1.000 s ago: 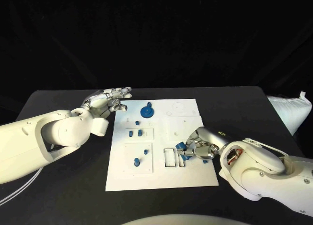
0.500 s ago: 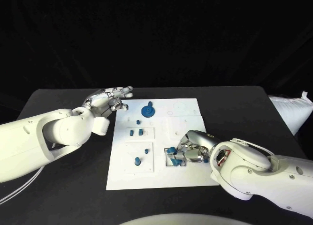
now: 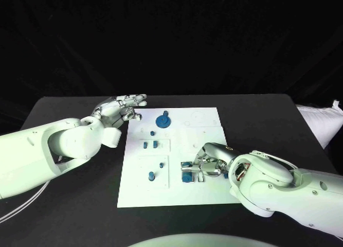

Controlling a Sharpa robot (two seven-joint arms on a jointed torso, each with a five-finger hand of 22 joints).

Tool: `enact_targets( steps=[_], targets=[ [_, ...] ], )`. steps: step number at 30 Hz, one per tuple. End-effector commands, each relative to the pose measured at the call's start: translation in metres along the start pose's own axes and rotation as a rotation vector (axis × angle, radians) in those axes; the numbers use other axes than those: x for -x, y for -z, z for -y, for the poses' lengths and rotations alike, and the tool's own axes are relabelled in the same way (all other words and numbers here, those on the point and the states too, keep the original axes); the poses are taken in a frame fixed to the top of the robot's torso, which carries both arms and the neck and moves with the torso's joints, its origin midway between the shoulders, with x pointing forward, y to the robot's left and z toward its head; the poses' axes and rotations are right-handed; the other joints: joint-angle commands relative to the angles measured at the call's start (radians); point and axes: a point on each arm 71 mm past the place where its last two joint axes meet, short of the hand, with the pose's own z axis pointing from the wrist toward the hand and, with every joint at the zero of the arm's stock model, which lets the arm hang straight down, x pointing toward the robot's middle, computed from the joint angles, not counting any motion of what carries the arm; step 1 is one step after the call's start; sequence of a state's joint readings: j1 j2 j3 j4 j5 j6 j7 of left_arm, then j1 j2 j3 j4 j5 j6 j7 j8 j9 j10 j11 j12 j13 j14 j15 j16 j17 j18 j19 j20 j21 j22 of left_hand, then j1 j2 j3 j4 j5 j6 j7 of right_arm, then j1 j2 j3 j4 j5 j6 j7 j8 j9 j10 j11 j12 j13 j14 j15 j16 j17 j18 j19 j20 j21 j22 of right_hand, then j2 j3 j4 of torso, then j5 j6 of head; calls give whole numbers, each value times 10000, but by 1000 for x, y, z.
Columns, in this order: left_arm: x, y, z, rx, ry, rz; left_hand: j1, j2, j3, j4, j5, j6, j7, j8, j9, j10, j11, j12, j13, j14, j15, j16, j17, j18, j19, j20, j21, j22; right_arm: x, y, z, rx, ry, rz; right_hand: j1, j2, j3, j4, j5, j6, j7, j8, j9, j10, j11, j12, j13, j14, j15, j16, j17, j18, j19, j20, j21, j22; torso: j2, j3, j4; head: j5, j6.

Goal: Assemble the parts on the task board

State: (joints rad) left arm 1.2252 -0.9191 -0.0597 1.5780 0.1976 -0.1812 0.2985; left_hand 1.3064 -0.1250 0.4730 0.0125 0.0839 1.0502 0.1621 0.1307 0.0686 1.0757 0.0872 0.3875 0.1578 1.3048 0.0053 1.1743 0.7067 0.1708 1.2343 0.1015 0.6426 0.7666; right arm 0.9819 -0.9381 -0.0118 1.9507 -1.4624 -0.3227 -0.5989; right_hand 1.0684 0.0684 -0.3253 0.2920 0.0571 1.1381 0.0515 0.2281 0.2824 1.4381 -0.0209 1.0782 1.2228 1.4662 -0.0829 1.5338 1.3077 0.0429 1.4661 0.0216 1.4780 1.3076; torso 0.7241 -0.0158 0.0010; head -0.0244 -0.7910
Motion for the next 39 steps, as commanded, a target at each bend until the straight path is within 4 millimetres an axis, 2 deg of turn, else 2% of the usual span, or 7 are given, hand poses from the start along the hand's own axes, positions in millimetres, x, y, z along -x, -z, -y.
enact_targets(
  steps=[1,10,13,15,20,27,39],
  targets=[
    [-3,0,1,-65,31,-217,12,98,4,-61,38,-89,8,31,0,-77,-8,62,12,-95,-5,-38,-10,109,-22,32,-45,-13,3,0,-1,146,571,391,-292,-173,-118,11,-86,-16,40,-33,40,-101,5,-171,-80,881,-35,-66,1809,-101,506,-23,-56,1371,-6,0,-9,4,-6],
    [-2,0,1,-69,29,-207,12,98,4,-61,38,-89,8,31,0,-77,-8,62,12,-95,-5,-38,-10,109,-22,32,-45,-13,5,3,-1,307,872,733,-286,-368,57,-24,-71,-37,42,-31,117,-133,6,-351,-169,875,-31,-86,1783,-96,495,-21,-78,1352,-1,13,-5,-20,-6],
    [-2,0,1,-71,29,-205,12,98,4,-61,38,-89,8,31,0,-77,-8,62,12,-95,-5,-38,-10,109,-22,32,-45,-13,6,5,-3,407,878,763,455,-457,346,-253,-55,38,16,27,214,-70,-11,-232,-60,886,-36,-62,1831,-105,513,-19,-51,1393,2,16,-5,-20,-2],
    [-2,0,1,-72,30,-206,12,98,4,-61,38,-89,8,31,0,-77,-8,62,12,-95,-5,-38,-10,109,-22,32,-45,-13,5,6,-4,496,938,743,1452,-554,631,-762,-27,111,-14,102,305,-24,-40,-92,67,893,-62,-48,1859,-113,526,-34,-28,1425,-3,16,-15,-14,-15],
    [-1,0,1,-73,30,-207,12,98,4,-61,38,-89,8,31,0,-77,-8,62,12,-95,-5,-38,-10,109,-22,32,-45,-13,5,7,-6,596,1154,694,2398,-707,861,-1320,-57,89,-8,154,411,-15,-45,-61,136,902,-73,-24,1908,-126,545,-50,6,1476,-1,7,-19,-14,-13],
    [-2,0,1,-76,32,-214,12,98,4,-61,38,-89,8,31,0,-77,-8,62,12,-95,-5,-38,-10,109,-22,32,-45,-13,9,10,0,546,999,1074,2684,-534,1037,-1487,-18,-213,99,8,424,9,28,6,228,905,-26,-15,1930,-134,554,-29,20,1500,-4,11,-8,-43,15],
    [-2,-1,1,-80,28,-208,12,98,4,-61,38,-89,8,31,0,-77,-8,62,12,-95,-5,-38,-10,109,-22,32,-45,-13,39,36,43,-411,-19,1040,2430,-125,1085,-1141,1312,-670,315,-490,220,-105,215,-228,183,905,149,-15,1934,-122,532,138,-15,1468,-17,-3,-29,-274,144]
  ],
)
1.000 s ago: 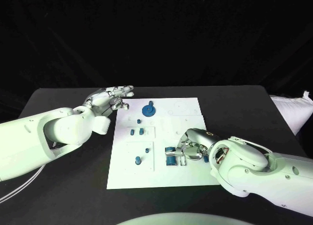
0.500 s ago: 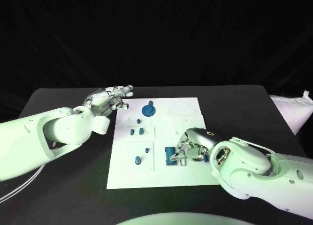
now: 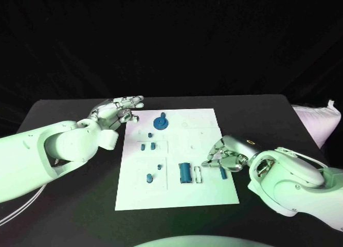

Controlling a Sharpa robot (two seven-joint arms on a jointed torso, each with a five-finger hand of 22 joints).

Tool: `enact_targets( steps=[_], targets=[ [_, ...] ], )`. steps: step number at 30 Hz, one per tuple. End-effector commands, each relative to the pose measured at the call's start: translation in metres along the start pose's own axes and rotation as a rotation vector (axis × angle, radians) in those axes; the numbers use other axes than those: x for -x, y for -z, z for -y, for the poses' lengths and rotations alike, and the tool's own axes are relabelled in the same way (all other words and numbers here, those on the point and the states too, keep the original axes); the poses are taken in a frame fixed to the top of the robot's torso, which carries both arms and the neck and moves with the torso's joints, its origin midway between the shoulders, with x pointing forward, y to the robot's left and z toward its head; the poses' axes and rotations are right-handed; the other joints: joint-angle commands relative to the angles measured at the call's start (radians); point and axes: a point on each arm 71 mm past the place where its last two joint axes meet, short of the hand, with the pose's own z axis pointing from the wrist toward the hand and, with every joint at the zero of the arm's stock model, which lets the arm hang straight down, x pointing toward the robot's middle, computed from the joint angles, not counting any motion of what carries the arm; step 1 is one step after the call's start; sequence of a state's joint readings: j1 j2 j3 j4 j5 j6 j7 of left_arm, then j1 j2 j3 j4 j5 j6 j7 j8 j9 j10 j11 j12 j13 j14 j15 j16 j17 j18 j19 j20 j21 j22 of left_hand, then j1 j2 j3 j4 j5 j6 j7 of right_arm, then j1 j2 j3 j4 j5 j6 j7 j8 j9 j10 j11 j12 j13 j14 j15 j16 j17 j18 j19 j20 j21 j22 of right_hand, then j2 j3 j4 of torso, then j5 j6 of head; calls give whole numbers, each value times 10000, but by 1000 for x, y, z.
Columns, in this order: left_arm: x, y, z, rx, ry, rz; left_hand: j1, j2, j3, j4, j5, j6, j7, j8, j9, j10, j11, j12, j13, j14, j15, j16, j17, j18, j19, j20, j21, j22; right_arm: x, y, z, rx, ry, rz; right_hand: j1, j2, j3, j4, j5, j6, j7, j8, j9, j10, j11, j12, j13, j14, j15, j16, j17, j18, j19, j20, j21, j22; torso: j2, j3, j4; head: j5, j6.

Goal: Assemble the parts on the task board

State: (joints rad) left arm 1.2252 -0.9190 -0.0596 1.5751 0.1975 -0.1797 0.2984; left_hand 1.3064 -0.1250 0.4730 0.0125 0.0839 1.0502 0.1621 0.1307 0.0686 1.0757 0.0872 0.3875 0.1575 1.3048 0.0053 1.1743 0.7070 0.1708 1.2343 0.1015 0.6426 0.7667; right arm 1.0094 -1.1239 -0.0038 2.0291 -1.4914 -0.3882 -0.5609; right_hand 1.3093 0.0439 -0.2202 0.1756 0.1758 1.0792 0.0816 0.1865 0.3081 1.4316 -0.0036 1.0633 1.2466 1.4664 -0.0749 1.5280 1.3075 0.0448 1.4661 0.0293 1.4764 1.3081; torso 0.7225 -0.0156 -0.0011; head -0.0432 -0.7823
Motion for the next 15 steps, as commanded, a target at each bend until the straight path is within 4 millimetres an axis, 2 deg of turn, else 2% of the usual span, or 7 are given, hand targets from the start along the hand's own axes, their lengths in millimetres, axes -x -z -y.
enact_targets(
  steps=[1,3,5,8,11,15],
  targets=[
    [-3,-1,0,-75,32,-221,12,98,4,-61,39,-89,8,31,0,-77,-8,62,15,-95,-5,-38,-12,109,-22,32,-45,-14,3,4,9,-66,-3,-315,62,144,53,9,193,-82,16,-91,-52,-46,47,-94,-59,904,71,44,1938,-141,532,66,3,1468,3,-5,-16,-89,64],
    [-3,-1,0,-77,34,-229,12,98,4,-61,39,-89,8,31,0,-77,-8,62,15,-95,-5,-38,-12,109,-22,32,-45,-14,5,7,18,-207,555,-490,241,265,157,-58,331,-52,16,-140,-103,-48,46,-114,-56,905,74,47,1947,-146,540,76,21,1493,9,1,-27,-92,71],
    [-4,-1,0,-76,34,-232,12,98,4,-61,39,-89,8,31,0,-77,-8,62,15,-95,-5,-38,-12,109,-22,32,-45,-14,6,9,25,-314,1055,-545,353,366,245,-93,230,-11,13,-178,-147,-33,42,-102,-36,909,73,59,1969,-154,553,78,46,1525,12,11,-45,-92,90],
    [-4,-1,0,-72,37,-246,12,98,4,-61,39,-89,8,31,0,-77,-8,62,15,-95,-5,-38,-12,109,-22,32,-45,-14,5,11,34,-506,1630,-561,373,372,264,-92,91,24,15,-209,-184,-20,44,-94,-21,914,74,72,1994,-159,561,81,62,1546,17,12,-51,-93,120],
    [-5,-2,0,-73,17,-271,12,98,4,-61,39,-89,8,31,0,-77,-8,62,15,-95,-5,-38,-12,109,-22,32,-45,-14,3,12,40,-681,2016,-607,353,361,255,-77,96,31,19,-217,-192,-33,47,-142,-48,910,76,63,1977,-155,553,82,48,1529,12,2,-19,-133,126],
    [-5,-2,0,-82,-20,-280,12,98,4,-61,39,-89,8,31,0,-77,-8,62,15,-95,-5,-38,-12,109,-22,32,-45,-14,-1,12,46,-855,2331,-671,245,304,208,6,88,84,20,-240,-227,-37,53,-176,-55,905,82,51,1958,-152,546,88,36,1518,17,6,-31,-129,111]
  ],
)
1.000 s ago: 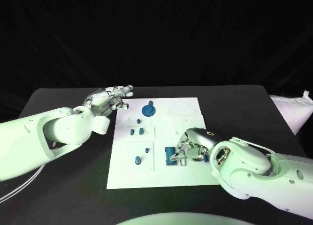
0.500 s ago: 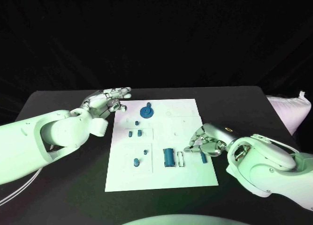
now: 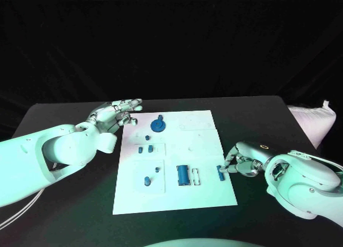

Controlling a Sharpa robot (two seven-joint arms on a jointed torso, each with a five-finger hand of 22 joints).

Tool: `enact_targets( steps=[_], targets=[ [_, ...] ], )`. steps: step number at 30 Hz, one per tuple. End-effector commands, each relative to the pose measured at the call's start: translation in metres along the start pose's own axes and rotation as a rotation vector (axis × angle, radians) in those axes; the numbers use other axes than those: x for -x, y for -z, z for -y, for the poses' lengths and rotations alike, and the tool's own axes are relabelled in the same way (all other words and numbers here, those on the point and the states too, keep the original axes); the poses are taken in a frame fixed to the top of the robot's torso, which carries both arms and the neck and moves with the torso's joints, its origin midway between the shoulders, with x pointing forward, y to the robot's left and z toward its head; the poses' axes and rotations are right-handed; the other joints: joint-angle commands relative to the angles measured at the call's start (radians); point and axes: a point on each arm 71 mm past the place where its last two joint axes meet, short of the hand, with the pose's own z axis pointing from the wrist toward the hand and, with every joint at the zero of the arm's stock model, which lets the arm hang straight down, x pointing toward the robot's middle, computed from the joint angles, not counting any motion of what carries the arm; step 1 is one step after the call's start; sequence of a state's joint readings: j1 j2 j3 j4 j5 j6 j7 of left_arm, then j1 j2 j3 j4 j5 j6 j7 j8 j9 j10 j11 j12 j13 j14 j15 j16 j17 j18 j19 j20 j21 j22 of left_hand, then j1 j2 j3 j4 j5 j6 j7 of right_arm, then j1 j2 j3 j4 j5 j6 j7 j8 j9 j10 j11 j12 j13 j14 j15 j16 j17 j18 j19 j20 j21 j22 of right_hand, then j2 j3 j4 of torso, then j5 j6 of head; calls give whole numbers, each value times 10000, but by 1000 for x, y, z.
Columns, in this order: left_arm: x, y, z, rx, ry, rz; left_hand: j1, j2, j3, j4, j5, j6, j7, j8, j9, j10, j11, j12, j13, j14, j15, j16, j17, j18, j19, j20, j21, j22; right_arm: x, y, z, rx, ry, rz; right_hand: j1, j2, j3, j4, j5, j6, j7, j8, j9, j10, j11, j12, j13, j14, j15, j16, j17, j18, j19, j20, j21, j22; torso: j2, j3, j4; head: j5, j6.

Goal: Assemble the parts on the task board

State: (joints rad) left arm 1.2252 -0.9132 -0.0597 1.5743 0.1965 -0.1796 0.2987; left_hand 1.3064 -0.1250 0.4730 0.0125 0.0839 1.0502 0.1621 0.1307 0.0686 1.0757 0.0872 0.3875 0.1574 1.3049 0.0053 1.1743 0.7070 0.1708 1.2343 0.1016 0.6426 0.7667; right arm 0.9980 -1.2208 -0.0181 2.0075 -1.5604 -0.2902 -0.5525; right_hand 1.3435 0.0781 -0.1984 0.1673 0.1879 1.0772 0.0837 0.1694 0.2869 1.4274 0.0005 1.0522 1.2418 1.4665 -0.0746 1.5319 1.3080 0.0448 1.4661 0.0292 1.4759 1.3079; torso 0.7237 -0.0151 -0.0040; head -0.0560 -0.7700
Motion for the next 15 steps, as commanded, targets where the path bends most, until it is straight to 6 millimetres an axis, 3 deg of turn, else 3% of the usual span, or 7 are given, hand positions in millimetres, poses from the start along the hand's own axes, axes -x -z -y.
enact_targets(
  steps=[1,15],
  targets=[
    [-3,-1,1,-89,-26,-227,13,98,4,-61,39,-89,8,31,0,-77,-8,62,16,-95,-5,-38,-12,109,-22,32,-45,-14,-5,-1,2,-22,1024,-166,-124,-55,-23,109,-37,118,-2,-74,-22,8,11,-63,-3,905,80,12,1955,-153,546,89,41,1520,7,3,3,-1,-17],
    [-2,0,1,-87,-42,-222,13,98,4,-61,39,-89,8,31,0,-77,-8,62,16,-95,-5,-38,-12,109,-22,32,-45,-14,-16,-10,-3,52,1254,-367,-335,-158,-103,307,-80,206,-17,-116,-81,25,5,-82,12,905,77,13,1961,-152,545,91,40,1522,19,-2,8,37,-95]
  ],
)
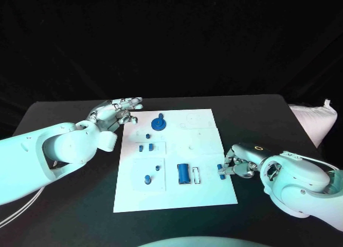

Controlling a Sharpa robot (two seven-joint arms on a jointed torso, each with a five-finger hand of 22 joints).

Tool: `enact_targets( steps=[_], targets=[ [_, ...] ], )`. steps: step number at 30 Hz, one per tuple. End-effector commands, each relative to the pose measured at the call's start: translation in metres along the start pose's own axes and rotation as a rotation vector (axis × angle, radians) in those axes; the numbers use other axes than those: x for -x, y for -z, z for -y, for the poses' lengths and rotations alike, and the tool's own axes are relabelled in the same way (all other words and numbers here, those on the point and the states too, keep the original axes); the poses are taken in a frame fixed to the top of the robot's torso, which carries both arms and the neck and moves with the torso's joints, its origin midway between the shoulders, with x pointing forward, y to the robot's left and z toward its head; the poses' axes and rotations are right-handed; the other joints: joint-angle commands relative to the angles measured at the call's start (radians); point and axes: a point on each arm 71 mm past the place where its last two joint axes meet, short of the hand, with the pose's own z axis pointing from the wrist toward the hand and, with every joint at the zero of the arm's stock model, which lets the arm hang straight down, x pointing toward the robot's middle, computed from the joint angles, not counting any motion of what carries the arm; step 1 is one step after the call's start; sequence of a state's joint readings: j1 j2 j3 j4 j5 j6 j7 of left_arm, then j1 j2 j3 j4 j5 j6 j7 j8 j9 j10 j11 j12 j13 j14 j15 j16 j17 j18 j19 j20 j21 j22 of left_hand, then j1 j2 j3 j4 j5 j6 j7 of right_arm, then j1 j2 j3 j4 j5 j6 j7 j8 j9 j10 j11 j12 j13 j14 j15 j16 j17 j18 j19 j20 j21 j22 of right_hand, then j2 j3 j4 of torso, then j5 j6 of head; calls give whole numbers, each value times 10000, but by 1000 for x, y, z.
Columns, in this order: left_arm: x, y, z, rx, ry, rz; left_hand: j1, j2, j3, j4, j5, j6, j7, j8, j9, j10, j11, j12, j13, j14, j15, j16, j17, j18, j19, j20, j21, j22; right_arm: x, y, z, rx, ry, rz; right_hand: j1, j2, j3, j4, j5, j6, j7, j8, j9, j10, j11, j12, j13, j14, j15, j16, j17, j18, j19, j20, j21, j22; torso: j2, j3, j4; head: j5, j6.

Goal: Assemble the parts on the task board

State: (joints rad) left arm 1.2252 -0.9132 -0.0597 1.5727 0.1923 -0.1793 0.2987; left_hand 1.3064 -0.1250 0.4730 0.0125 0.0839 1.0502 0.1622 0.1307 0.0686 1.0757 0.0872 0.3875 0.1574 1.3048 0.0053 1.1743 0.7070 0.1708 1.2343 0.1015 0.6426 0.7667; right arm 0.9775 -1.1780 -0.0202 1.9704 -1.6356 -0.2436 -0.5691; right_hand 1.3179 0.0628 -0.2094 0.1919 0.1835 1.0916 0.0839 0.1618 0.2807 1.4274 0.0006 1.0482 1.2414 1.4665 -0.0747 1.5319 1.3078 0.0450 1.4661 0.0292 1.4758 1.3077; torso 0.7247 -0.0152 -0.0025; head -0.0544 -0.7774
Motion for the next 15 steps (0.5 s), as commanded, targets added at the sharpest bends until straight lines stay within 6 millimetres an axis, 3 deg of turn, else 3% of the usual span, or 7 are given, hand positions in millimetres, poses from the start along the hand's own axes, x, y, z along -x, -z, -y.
enact_targets(
  steps=[1,10,15],
  targets=[
    [-2,0,1,-76,0,-221,13,98,4,-61,39,-89,8,31,0,-77,-8,62,16,-95,-5,-38,-13,108,-22,32,-45,-14,-4,-1,-2,16,444,-141,-80,-5,8,63,-37,65,-20,-39,-20,27,4,-36,20,906,78,15,1966,-154,545,91,41,1524,4,-1,-5,22,-25],
    [-2,0,1,-70,0,-222,13,98,4,-61,39,-89,8,31,0,-77,-8,62,16,-95,-5,-38,-13,108,-22,32,-45,-14,-9,-5,-9,251,1025,-366,238,-86,122,-85,-182,209,-67,-40,-49,40,-40,-35,51,913,44,34,2002,-161,558,70,65,1558,-5,-7,-11,45,-57],
    [-2,0,1,-66,-2,-218,13,98,4,-61,39,-89,8,31,0,-77,-8,62,16,-95,-5,-38,-13,108,-22,32,-45,-14,-19,-7,-15,471,2099,-870,907,-191,403,-528,-1082,362,-106,-71,-76,43,-83,-46,86,927,0,73,2076,-181,586,28,120,1632,-11,-11,2,51,-90]
  ],
)
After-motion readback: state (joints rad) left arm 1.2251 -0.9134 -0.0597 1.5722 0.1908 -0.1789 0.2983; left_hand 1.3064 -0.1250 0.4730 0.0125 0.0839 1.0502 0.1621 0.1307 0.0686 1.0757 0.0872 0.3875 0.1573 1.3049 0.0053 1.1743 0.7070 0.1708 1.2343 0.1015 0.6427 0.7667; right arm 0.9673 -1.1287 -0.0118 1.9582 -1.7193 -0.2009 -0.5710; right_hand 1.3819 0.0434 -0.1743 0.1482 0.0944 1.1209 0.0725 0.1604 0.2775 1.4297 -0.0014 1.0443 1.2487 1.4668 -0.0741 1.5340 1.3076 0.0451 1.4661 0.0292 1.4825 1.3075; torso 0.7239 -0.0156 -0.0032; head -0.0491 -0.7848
